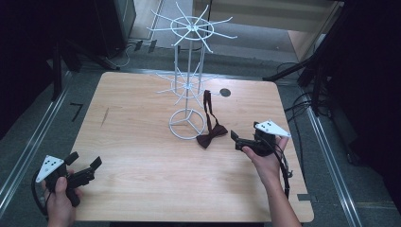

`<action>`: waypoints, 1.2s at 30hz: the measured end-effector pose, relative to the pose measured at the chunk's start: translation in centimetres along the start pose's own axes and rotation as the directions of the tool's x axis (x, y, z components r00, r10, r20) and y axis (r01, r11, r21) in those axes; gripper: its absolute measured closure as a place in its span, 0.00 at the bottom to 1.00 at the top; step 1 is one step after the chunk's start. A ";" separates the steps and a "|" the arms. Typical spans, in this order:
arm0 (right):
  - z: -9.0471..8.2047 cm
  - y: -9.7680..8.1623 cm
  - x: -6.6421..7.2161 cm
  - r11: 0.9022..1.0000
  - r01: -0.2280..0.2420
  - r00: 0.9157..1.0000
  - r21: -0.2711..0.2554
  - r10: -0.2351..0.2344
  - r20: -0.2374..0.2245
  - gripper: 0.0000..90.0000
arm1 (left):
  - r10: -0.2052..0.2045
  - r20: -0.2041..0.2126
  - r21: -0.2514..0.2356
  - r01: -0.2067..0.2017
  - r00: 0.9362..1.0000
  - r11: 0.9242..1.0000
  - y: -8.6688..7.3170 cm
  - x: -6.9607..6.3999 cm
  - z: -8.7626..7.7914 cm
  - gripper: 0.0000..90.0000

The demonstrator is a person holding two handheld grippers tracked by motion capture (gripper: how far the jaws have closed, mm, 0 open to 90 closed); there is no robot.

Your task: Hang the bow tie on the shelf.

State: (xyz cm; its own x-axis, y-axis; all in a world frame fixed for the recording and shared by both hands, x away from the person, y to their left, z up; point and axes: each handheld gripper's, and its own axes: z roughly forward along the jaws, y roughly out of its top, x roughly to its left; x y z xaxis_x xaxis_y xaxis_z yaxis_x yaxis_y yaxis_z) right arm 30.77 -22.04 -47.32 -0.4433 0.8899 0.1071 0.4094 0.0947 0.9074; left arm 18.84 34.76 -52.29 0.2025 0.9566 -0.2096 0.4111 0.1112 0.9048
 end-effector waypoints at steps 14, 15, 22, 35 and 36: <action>-1.6 -2.0 -1.9 1.000 -0.026 0.999 0.013 0.026 0.042 0.04 | 0.002 -0.002 -0.001 -0.002 1.000 1.000 0.0 -0.1 0.0 0.06; -1.9 -2.2 -2.2 0.999 -0.033 0.998 0.016 0.032 0.045 0.04 | 0.002 -0.002 -0.001 -0.002 1.000 1.000 0.0 -0.1 0.0 0.06; -2.7 -3.2 -3.3 0.998 -0.059 0.997 0.022 0.058 0.054 0.04 | 0.002 -0.005 -0.001 -0.002 1.000 1.000 0.0 -0.1 0.0 0.06; -4.2 -5.1 -5.1 0.996 -0.084 0.993 0.041 0.080 0.089 0.04 | 0.007 -0.008 0.002 -0.007 1.000 1.000 0.0 -0.1 0.0 0.06; -4.4 -5.3 -5.3 0.996 -0.085 0.992 0.042 0.080 0.093 0.04 | 0.008 -0.009 0.002 -0.008 1.000 1.000 0.0 -0.1 0.0 0.06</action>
State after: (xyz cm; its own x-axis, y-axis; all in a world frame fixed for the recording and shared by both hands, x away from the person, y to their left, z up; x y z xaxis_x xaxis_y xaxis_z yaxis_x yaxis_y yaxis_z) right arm 27.48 -29.25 -50.88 -0.3333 0.9321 0.1417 0.4786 0.0378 0.8772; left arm 18.83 34.67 -52.27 0.1980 0.9597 -0.1993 0.4110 0.1033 0.9058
